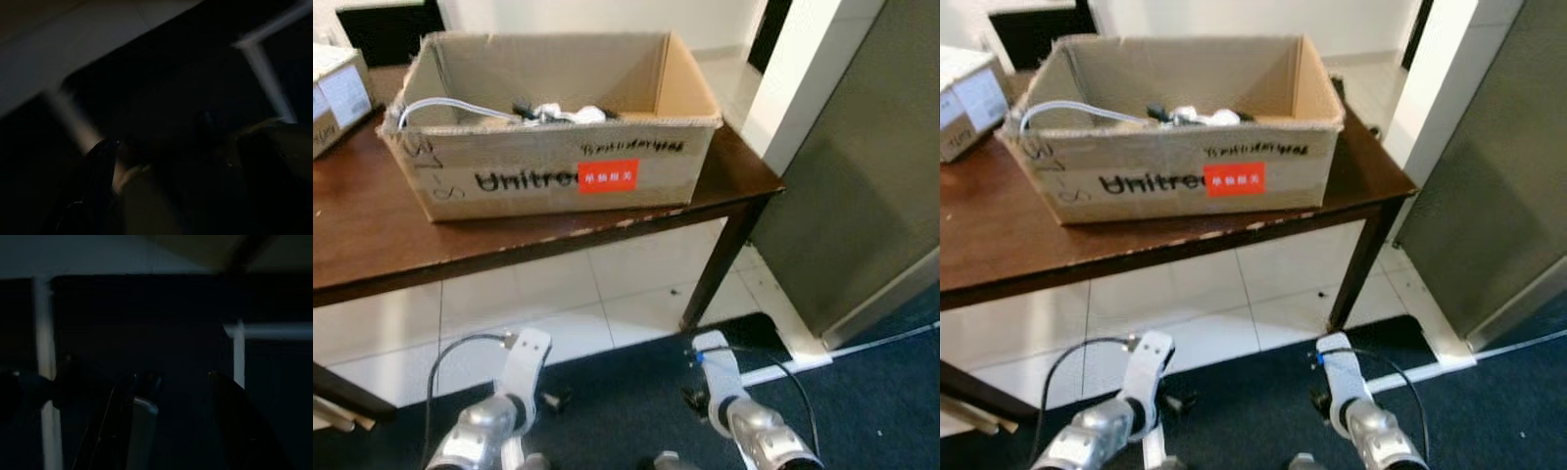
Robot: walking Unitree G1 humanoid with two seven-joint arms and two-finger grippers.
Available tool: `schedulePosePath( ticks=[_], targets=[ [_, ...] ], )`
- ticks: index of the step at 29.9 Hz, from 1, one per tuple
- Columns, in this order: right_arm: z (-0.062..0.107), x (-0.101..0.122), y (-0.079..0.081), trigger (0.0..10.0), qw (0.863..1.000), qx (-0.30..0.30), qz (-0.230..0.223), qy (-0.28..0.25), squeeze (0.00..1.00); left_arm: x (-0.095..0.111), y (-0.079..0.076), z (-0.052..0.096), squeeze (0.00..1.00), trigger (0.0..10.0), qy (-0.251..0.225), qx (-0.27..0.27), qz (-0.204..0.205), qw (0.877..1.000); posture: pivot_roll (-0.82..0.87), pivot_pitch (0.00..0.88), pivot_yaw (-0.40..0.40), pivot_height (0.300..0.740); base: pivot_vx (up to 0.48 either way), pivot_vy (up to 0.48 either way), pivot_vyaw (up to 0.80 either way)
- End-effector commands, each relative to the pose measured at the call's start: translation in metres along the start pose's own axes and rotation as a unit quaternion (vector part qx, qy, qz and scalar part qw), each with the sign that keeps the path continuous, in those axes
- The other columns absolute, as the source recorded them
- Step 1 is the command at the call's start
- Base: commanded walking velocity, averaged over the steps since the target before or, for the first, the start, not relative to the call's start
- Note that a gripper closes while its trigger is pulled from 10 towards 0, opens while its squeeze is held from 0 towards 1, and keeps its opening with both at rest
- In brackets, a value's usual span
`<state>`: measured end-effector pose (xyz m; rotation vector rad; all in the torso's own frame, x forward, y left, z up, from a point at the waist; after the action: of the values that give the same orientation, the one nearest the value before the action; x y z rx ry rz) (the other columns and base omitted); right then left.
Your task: Picking trash to rubbish bin
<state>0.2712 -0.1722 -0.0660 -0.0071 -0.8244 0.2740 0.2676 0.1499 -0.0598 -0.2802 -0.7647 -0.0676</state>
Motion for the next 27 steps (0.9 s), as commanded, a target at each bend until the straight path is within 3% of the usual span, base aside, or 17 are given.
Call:
schedulePosePath(
  ticks=[1, 5, 12, 19, 27],
  targets=[
    [0.005, -0.034, 0.001, 10.0, 0.998, -0.025, -0.046, 0.045, 0.00, -0.023, 0.016, 0.002, 0.00, 10.0, 0.017, 0.046, 0.045, 0.998, -0.02, 0.141, 0.014, 0.740, 0.000, 0.000, 0.00],
    [0.005, -0.042, 0.006, 10.0, 0.996, -0.027, -0.066, 0.053, 0.00, -0.025, 0.023, 0.004, 0.00, 10.0, 0.007, 0.062, 0.066, 0.996, -0.03, 0.118, 0.020, 0.740, 0.000, 0.000, 0.00],
    [0.003, -0.044, 0.012, 10.0, 0.996, -0.019, -0.058, 0.060, 0.00, -0.027, 0.030, 0.005, 0.00, 10.0, 0.003, 0.084, 0.060, 0.995, -0.03, 0.091, 0.026, 0.740, 0.000, 0.000, 0.00],
    [0.001, -0.043, 0.014, 10.0, 0.997, -0.012, -0.047, 0.064, 0.00, -0.029, 0.029, 0.002, 0.00, 10.0, 0.002, 0.084, 0.062, 0.995, -0.03, 0.093, 0.024, 0.740, 0.000, 0.000, 0.00],
    [0.000, -0.043, 0.019, 10.0, 0.997, 0.010, -0.029, 0.067, 0.00, -0.038, 0.025, 0.003, 0.00, 10.0, 0.016, 0.070, 0.037, 0.997, -0.01, 0.105, 0.021, 0.740, 0.000, 0.000, 0.00]
  ],
)
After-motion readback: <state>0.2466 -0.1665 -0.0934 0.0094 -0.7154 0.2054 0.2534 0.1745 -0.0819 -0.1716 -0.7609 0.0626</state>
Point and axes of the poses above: a point about 5 cm out from each wrist's last joint towards the gripper, its own z axis pointing back from the gripper into the wrist, its own x axis along the axis of the wrist's last joint, y = z × x, the point moved 4 cm from there along -z, pointing out of the wrist towards the gripper, and after that the axes turned 8 degrees about z, right-handed, at the moved point
